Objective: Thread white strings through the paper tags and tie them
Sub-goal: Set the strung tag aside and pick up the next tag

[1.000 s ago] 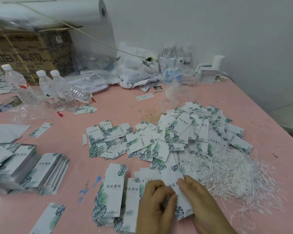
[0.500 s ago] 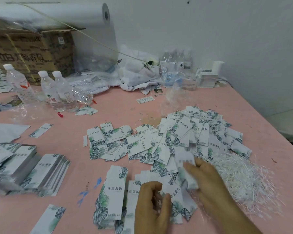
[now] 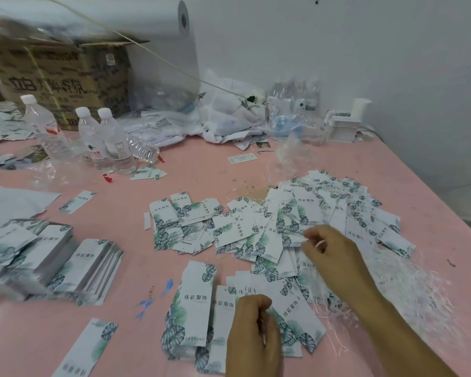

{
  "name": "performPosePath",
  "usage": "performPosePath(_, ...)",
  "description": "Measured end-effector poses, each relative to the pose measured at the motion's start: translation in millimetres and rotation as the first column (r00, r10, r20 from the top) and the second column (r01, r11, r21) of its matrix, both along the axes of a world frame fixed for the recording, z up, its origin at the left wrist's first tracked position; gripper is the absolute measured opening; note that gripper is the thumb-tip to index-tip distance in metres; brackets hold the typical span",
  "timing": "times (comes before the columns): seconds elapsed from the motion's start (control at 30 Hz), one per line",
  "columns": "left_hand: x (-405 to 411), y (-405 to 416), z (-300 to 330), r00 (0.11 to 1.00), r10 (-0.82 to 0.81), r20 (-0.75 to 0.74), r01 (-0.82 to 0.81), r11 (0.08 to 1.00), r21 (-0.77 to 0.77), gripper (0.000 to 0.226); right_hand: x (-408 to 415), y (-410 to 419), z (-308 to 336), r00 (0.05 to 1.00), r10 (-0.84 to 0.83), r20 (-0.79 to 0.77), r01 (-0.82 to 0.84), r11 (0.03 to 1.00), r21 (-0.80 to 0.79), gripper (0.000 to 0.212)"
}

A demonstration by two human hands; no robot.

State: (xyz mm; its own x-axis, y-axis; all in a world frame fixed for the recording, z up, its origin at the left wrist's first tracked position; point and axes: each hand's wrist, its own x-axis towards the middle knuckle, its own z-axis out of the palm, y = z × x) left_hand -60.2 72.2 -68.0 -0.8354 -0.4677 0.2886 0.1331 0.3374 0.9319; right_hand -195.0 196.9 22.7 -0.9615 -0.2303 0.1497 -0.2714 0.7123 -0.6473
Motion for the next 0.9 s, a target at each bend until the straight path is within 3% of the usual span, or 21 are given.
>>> performPosePath(0.07, 0, 1, 0, 1.0, 0.0, 0.024, 0.0, 1.0, 0.02, 0.024, 35, 7, -11, 0.99, 0.063, 0.127, -0.078, 0.99, 0.114, 0.01)
performPosePath(0.2, -1, 1, 0, 0.999, -0.002, 0.046, 0.001, 1.0, 0.029, 0.023, 64, 14, -31, 0.971, 0.062, 0.232, -0.155, 0.899, 0.41, 0.034)
performPosePath(0.43, -2, 0, 0, 0.999, 0.018, 0.03, -0.018, 1.0, 0.009, 0.025, 63, 13, -42, 0.974, 0.063, 0.216, -0.136, 0.931, 0.34, 0.035)
performPosePath(0.53, -3, 2, 2, 1.0, 0.018, 0.021, -0.019, 0.998, 0.057, 0.025, 64, 15, -45, 0.975, 0.086, 0.204, -0.13, 0.968, 0.215, 0.029)
performPosePath(0.63, -3, 3, 5, 0.999, 0.031, -0.014, -0.027, 0.98, 0.196, 0.028, 66, 16, -43, 0.945, 0.146, 0.291, -0.114, 0.986, -0.126, 0.014)
performPosePath(0.73, -4, 2, 8, 0.997, 0.039, -0.067, -0.008, 0.915, 0.403, 0.053, 73, 13, -39, 0.912, 0.239, 0.333, -0.063, 0.885, -0.462, 0.01)
performPosePath(0.9, -11, -2, 5, 0.995, 0.025, -0.097, 0.032, 0.839, 0.543, 0.082, 81, 2, -36, 0.898, 0.273, 0.346, 0.021, 0.758, -0.652, 0.012)
